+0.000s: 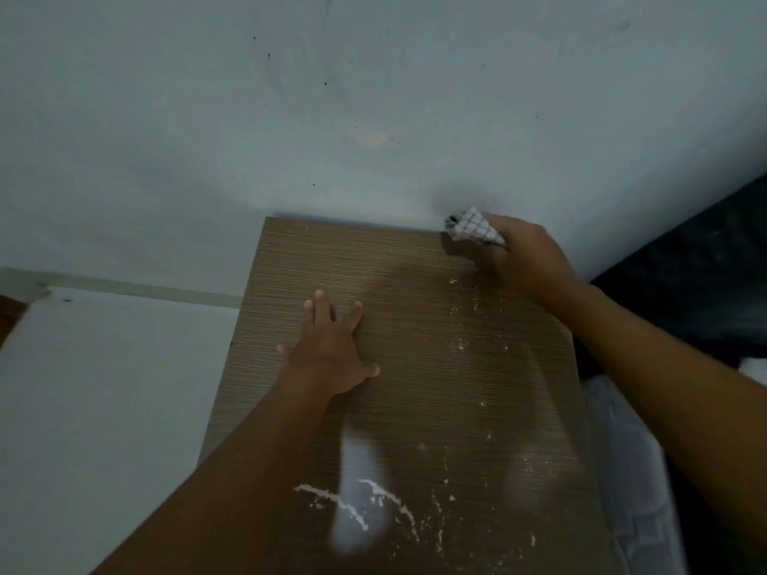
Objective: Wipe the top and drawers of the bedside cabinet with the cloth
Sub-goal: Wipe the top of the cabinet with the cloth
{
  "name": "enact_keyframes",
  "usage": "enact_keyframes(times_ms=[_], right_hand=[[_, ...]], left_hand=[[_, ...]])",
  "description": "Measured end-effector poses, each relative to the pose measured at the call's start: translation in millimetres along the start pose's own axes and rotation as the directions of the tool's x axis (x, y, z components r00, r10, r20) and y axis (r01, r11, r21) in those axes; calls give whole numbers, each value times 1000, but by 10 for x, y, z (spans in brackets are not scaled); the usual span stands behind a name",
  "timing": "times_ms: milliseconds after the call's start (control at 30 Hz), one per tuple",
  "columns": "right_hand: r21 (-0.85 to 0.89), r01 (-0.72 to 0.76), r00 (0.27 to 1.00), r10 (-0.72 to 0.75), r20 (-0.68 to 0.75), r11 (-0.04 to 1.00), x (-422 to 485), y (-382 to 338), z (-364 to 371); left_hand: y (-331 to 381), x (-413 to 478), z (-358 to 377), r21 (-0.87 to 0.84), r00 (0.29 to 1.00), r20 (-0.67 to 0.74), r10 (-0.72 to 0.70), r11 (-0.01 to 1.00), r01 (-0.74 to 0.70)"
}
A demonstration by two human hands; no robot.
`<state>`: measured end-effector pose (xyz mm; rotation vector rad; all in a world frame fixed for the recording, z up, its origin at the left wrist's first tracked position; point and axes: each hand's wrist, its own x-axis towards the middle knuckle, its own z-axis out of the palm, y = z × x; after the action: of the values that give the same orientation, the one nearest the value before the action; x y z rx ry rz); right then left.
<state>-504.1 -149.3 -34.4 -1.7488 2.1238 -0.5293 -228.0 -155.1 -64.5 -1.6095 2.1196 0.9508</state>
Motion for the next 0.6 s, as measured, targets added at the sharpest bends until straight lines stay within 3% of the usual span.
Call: enact_keyframes(times_ms=[133, 300, 600], right_hand=[[-79, 62, 991, -52, 122, 995, 190, 141, 292], [-23, 7, 999, -7, -39, 1000, -94, 149, 576], [54, 35, 997, -38, 71, 998, -1467, -192, 986]], left_hand=[[37, 60, 1, -14, 1000, 12, -12, 1000, 12], [78, 116, -22, -5, 1000, 26, -13, 1000, 13], [99, 155, -19, 7, 1000, 15, -17, 1000, 17]])
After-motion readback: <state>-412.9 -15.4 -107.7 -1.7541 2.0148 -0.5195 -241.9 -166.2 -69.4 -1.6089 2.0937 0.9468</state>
